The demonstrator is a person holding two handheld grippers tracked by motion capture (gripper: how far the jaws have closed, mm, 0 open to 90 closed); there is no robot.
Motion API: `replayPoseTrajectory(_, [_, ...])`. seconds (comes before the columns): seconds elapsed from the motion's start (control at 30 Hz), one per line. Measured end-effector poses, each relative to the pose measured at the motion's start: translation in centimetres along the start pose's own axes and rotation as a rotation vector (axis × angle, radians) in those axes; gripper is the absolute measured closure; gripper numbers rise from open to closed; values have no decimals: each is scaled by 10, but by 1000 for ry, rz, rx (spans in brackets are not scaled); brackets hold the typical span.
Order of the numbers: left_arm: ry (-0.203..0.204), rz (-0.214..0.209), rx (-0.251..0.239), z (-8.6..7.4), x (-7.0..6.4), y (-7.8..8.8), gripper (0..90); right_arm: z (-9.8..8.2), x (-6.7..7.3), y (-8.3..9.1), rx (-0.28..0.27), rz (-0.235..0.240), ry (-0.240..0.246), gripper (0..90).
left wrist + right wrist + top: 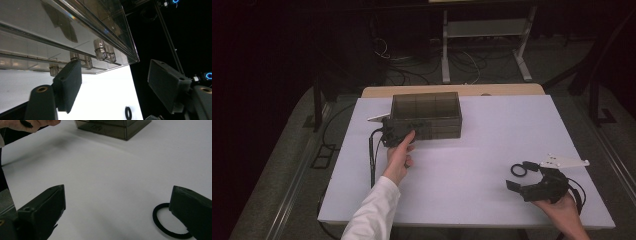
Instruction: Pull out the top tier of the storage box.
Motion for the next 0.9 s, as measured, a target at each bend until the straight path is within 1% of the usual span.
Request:
replayPoseTrajectory(0.1, [6,4,-6,1,1,0,329,0,0,0,-1,0,-1,3])
replayPoseTrajectory(0.13, [8,5,-9,1,1,0,329,0,0,0,-1,0,-1,3])
replayPoseTrajectory(0.17, [15,6,-11,2,2,1,357,0,0,0,0,0,-1,3])
replayPoseTrajectory(0.2, [22,15,-14,2,2,1,369,0,0,0,-1,0,0,3])
replayPoseTrajectory(0.23, [22,15,-14,2,2,1,389,0,0,0,-1,0,0,3])
replayPoseTrajectory(0.27, [35,29,-14,2,4,1,407,0,0,0,0,0,1,3])
replayPoseTrajectory(0.33, [42,35,-15,2,5,1,438,0,0,0,1,1,0,3])
replayPoseTrajectory(0.37, [44,38,-14,2,6,1,438,0,0,0,1,1,0,3])
replayPoseTrajectory(0.5, [53,44,-11,3,8,0,495,0,0,0,2,0,-1,3])
replayPoseTrajectory(0.53, [65,51,-9,2,9,0,506,0,0,0,2,0,0,3])
replayPoseTrajectory(0.67, [71,60,-2,1,11,-2,541,0,0,0,3,1,1,3])
replayPoseTrajectory(0.83, [87,57,-1,1,12,-3,579,-1,0,-1,4,1,2,3])
replayPoseTrajectory(0.9, [105,51,0,1,13,-4,594,-1,0,-1,5,1,2,3])
Point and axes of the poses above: each handheld gripper's, and its own axes: y roughly backward along the jaws, z roughly out of its top, x roughly to its left, the point moved 5 cm from there along -y, roughly forward along the jaws, and after that the axes turned 1 degree about -z, right-handed, at the moved point
